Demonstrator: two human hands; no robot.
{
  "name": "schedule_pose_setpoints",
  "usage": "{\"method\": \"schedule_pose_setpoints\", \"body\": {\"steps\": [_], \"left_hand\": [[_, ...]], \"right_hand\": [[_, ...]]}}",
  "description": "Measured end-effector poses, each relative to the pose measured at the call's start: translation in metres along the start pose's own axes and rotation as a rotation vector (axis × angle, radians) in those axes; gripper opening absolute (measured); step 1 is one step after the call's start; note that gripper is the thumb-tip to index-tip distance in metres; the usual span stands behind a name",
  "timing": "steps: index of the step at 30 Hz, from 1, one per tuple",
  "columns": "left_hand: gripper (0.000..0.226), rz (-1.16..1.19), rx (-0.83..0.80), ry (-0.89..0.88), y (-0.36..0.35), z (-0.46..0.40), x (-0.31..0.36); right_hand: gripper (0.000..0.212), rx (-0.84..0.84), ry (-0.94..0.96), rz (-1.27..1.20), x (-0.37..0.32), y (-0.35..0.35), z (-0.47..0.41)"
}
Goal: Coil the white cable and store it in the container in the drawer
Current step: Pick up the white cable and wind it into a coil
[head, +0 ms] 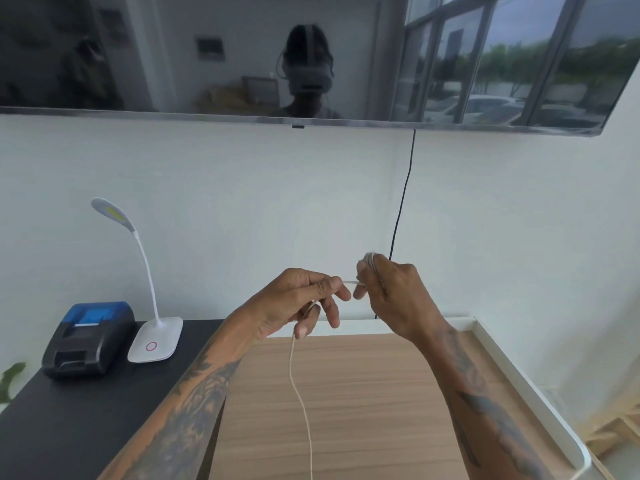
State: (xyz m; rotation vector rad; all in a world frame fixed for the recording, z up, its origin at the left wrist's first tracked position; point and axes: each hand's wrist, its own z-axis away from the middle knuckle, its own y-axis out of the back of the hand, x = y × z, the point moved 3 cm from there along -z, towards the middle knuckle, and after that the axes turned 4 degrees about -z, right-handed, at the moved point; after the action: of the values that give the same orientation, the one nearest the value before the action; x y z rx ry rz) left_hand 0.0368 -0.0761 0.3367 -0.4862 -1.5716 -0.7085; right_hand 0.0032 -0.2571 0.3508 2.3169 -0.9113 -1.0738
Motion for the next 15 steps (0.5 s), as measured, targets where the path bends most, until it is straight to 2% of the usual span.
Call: {"method": "schedule_pose_setpoints", "body": {"steps": [6,9,11,13,15], "left_hand": [[0.031,-0.109,-0.028,0.018,0.001,0.005,0.002],[0.028,-0.192,-0.027,0.026,-0.002,0.006,0.002],[0.024,-0.185,-0.021,0.015,-0.004,0.007,0.002],[0.025,-0.162,-0.022,-0.008,-0.005,0.01,0.002],[0.024,-0.144,-0.021,-0.029,-0.004,0.013,0.0]], "right_hand": [[0.081,-0.324,-0.267,-0.185,0.001,0.007,0.006],[0.09,-0.573,-0.442,-0.313,0.006,0.007,0.012],[0.086,-0.738,-0.506,-0.511,0.005,0.006,0.019],[0.075,-0.696,-0.646,-0.888,0.005,0.013,0.028],[0.058,-0.435,-0.788,-1.333,0.007,0.025,0.033]]}}
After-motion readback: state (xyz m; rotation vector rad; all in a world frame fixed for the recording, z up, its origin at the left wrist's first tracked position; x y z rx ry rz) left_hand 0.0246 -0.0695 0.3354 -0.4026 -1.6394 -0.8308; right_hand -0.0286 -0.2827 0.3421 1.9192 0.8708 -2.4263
